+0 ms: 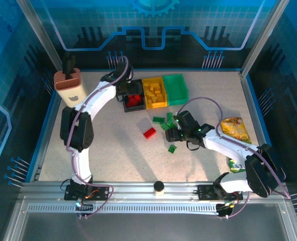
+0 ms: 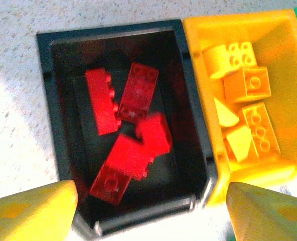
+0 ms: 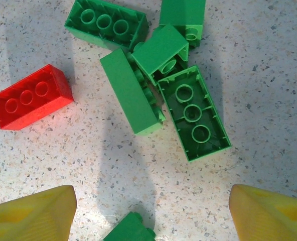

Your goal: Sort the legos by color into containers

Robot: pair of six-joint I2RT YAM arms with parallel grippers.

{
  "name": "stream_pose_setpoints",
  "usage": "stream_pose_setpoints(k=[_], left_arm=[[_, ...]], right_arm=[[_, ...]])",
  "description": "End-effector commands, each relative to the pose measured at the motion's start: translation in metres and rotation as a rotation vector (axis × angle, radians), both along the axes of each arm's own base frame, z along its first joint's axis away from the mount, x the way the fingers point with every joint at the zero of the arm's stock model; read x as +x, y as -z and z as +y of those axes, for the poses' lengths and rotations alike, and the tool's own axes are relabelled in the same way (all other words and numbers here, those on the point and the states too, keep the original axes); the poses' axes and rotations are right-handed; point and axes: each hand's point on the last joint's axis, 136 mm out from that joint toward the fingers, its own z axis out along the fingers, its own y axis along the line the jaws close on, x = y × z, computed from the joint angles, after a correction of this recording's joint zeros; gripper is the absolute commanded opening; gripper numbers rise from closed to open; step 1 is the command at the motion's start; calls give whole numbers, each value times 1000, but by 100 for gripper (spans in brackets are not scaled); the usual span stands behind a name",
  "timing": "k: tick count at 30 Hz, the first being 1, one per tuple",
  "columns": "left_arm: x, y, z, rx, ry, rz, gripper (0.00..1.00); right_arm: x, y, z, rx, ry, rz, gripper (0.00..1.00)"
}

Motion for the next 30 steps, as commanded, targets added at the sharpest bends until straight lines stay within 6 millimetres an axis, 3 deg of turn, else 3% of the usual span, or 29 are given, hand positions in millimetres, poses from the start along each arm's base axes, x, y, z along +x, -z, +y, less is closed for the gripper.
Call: stream_pose_setpoints(k=[1,4,5,9,10,16,22,30], left_arm=[[-24,-48,0,-78,-4,-123,78],[-53,-43,8,-91,-21,-126,77],[-62,-40,11,-95,-28,-123,77],[-94,-26,20,-120,-48,-117,77],[-101,-23,22,-120,-47,-116,77],[-133,0,38,-92,-67,-104,77],[-152,17,47,-84,-92,-85,77],[-157,18,53,-73,-110,-103,76]], right_arm=[[-1,-5,23,-8,-86,1,81],[-3,2,37,-38,-139,23,82],[3,-5,45,-33,-145,10,82],[11,-1,60,-68,-157,43,86],[13,2,64,-75,-160,58,100],[18,17,83,-122,-151,148,100],[14,36,96,-122,12,248,100],[16,47,116,-120,241,250,97]])
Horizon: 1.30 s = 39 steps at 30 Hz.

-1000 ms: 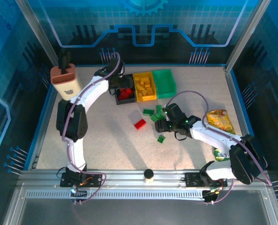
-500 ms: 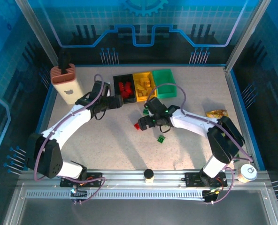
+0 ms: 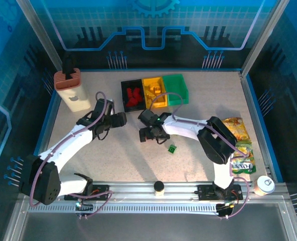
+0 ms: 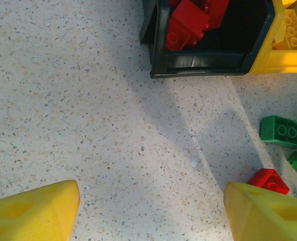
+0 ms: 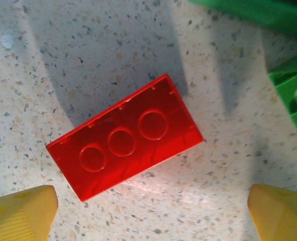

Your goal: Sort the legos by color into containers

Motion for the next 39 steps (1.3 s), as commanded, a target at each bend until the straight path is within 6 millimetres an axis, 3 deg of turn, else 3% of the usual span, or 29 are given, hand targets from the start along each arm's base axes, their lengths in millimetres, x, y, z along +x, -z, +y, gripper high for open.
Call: stream_pose_setpoints(k=[1,4,17,22,26,39], left_arm=[[1,-8,3,-3,-19,-45,76],[0,-8,4,-2,-23,-45,76],[-4,-2,4,-5,-21,-40,76],[-6,-4,5,-7,-20,-42,75],[-7,-6,5,-7,-19,-48,75],[-10,-4,6,-10,-20,-42,74]], right_arm=[[5,-4,6,-28,150,-16,96],[8,-7,17,-34,175,-39,92],[22,20,6,-87,228,-4,71],[30,15,13,-114,173,-19,50],[29,14,13,-147,142,-21,39],[21,-6,9,-231,65,-74,26]])
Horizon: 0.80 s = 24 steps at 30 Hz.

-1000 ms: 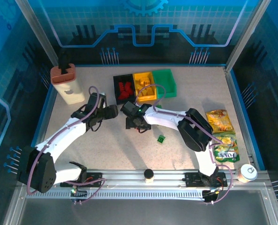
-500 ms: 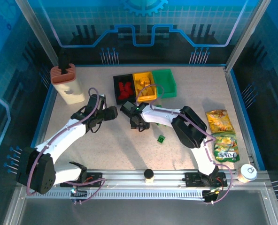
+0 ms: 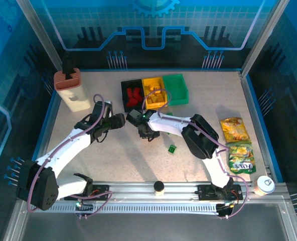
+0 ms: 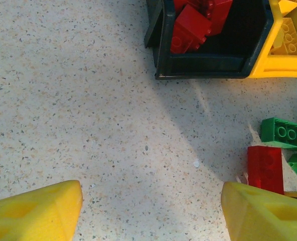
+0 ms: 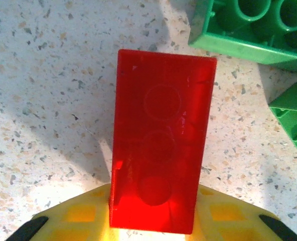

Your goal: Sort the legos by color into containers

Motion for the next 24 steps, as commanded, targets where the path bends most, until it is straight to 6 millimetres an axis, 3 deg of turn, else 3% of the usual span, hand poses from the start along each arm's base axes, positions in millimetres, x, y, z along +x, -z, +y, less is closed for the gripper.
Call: stream_pose_setpoints(k=[1,6,10,18,22,24], left_arm=[[-3,-4,1,-6,-5,-15,74],[-7,-3,3,-6,-11,-16,74],[-13,1,2,-30,-19,-4,73],[-31,2,2,-61,-29,-6,72],[-39,1,3,-59,-28,-7,72],[-42,0,3,-64,-28,-10,72]], right_arm=[[0,-19,0,-43,-41,-40,26],[6,-44,17,12,-127,-88,27],[21,-67,38,55,-234,-135,28],[83,-107,63,121,-324,-208,28],[117,-114,71,168,-346,-231,28],[134,-107,75,186,-351,-228,28]])
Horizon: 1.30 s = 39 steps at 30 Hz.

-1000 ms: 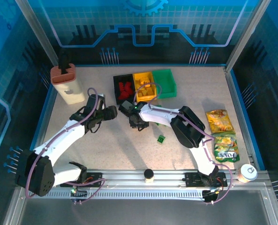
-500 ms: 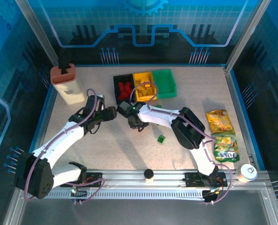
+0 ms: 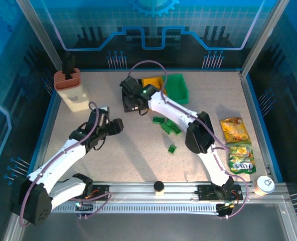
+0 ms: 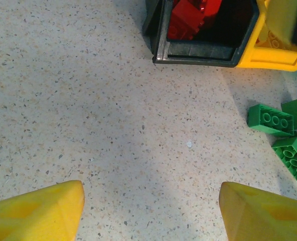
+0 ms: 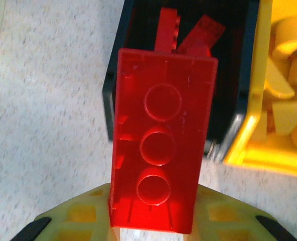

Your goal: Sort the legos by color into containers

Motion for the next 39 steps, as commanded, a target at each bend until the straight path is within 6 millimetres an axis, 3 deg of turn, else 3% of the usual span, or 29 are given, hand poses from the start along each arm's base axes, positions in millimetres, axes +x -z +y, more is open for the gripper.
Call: stream_pose_setpoints(k=[1,6,7,8,10,12,17,23,28,35,39], left_arm=[[-12,6,3,-9,-18,26,72],[-14,-2,1,-26,-16,6,72],[-14,-4,0,-28,-16,1,72],[-15,-5,0,-26,-13,1,72],[-15,-7,0,-24,-12,-3,72],[-14,-9,-2,-26,-4,-10,72],[-12,-8,-13,-28,32,-13,72],[-9,-3,-30,-6,87,4,73],[-7,0,-42,-3,121,5,73],[-5,8,-61,2,177,23,73],[-4,10,-67,10,192,27,73]], right_arm=[[21,25,0,-27,-57,47,28],[50,21,12,37,-84,18,34],[52,18,14,48,-88,13,46],[53,14,14,54,-93,6,67],[50,1,14,65,-104,-10,79],[45,-13,11,72,-103,-37,84],[22,-46,-12,103,-88,-86,85],[-10,-45,-56,49,-56,-73,85],[-35,-23,-102,-36,-10,-43,81],[-60,25,-165,-92,104,65,63],[-71,53,-191,-135,180,134,64]])
